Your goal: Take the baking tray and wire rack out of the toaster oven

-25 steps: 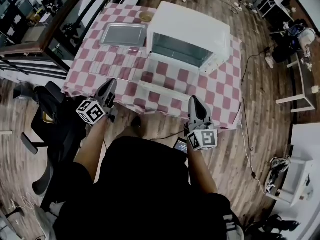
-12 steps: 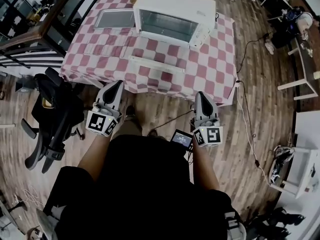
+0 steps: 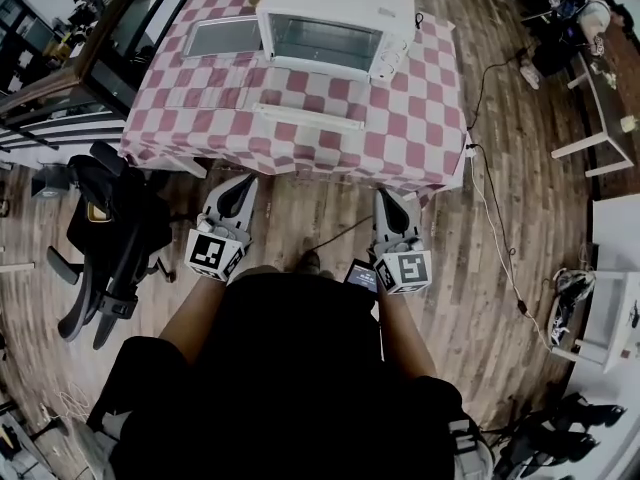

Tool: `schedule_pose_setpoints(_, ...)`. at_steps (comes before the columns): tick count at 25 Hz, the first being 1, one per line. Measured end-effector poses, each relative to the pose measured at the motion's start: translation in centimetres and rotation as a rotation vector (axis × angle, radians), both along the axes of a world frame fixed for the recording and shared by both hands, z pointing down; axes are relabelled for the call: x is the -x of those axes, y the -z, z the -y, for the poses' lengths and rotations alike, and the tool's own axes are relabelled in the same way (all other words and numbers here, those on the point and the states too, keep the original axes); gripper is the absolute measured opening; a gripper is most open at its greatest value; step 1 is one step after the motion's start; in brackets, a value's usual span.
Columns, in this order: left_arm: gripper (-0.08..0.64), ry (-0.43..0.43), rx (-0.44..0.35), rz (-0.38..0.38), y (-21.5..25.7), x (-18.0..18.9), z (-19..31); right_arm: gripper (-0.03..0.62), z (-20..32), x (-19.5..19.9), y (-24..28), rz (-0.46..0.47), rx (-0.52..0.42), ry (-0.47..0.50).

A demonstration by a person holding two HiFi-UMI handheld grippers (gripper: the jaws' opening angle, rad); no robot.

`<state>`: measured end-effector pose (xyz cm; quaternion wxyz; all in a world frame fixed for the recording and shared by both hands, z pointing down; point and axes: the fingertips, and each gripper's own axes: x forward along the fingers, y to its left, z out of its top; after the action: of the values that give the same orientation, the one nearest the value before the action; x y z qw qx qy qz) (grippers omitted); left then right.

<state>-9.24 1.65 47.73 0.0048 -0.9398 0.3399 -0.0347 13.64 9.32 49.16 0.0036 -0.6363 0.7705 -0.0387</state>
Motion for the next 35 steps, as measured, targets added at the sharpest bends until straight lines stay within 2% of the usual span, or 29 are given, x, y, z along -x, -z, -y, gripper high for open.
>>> schedule_pose_setpoints(6, -0.005, 0.032, 0.040, -0.036, 0.2, 3.1, -0.8, 0.003, -1.5, 4.1, 1.2, -0.017, 0.012, -0.022)
schedule_pose_setpoints(12, -0.005, 0.037, 0.074, -0.052, 0.3, 8.4, -3.0, 0.003, -3.7, 10.1, 1.7, -0.009, 0.030, -0.028)
schedule_pose_setpoints(19, -0.005, 0.022, 0.125, -0.087, -0.1, 14.9, -7.4, 0.003, -8.0, 16.2, 3.2, -0.048, 0.018, -0.043)
schedule_pose_setpoints(26, -0.005, -0.037, 0.108, -0.091, -1.0, 17.6, -12.7, 0.003, -14.7, 18.1, 2.6, -0.097, 0.048, -0.105)
schedule_pose_setpoints(29, -0.005, -0.024, 0.139, -0.099, -2.1, 18.4, -14.0, 0.003, -16.5, 18.7, 2.2, -0.080, 0.066, -0.124)
schedule_pose_setpoints(32, -0.005, -0.029, 0.168, -0.096, -2.6, 17.8, -15.2, 0.003, -17.7, 18.1, 2.7, -0.091, 0.056, -0.133)
schedule_pose_setpoints(35, -0.005, -0.031, 0.158, -0.090, -1.8, 16.9, -16.3, 0.003, -17.9, 17.3, 3.6, -0.103, 0.034, -0.121)
